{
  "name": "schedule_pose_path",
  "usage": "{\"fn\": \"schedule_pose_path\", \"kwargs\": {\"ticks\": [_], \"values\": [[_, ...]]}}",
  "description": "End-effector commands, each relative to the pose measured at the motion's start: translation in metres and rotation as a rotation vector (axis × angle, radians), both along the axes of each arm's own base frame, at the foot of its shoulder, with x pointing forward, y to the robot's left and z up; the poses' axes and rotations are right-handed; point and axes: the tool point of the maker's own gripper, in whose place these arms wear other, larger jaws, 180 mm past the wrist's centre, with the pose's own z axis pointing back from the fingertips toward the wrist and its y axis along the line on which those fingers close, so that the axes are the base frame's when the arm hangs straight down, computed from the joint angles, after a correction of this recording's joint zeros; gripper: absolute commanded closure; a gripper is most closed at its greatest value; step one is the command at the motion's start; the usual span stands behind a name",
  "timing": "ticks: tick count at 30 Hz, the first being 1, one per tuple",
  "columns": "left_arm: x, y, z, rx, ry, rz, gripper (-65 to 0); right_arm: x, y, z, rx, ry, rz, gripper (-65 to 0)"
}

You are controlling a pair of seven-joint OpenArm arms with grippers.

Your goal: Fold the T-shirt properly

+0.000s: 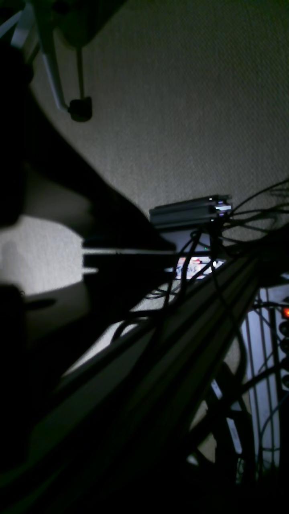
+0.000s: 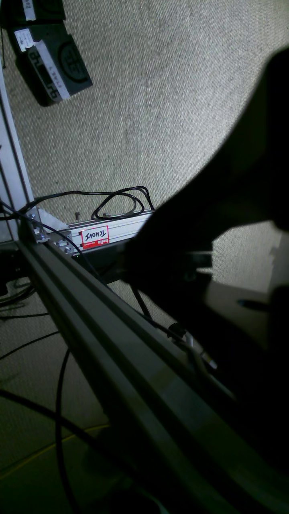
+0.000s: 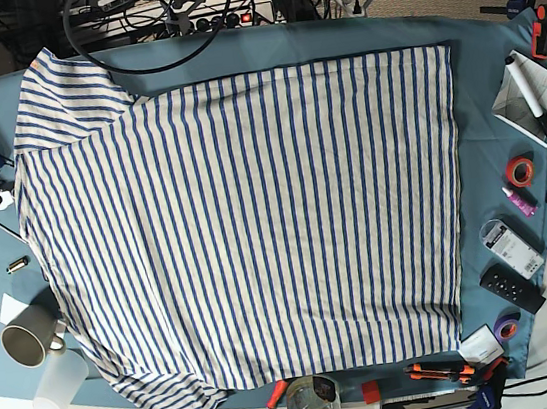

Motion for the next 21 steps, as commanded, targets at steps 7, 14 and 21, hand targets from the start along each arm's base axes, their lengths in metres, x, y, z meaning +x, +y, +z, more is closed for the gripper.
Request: {"fn": "schedule_pose_path", "kwargs": {"ticks": [7, 14, 21], "values": [[0.0034, -0.003, 0.0009, -0.011, -0.006, 0.007, 0.0, -0.0008, 0.0019, 0.0008, 0.011, -0.001, 0.014, 0.0], [0.0045, -0.003, 0.0011, -0.011, -0.01, 0.007, 0.0, -0.0007, 0.0019, 0.0008, 0.012, -0.002, 0.014, 0.0], [0.009, -0.003, 0.002, -0.012, -0.021, 0.007, 0.0, -0.0005, 0.002, 0.0008, 0.012, -0.002, 0.014, 0.0]]}}
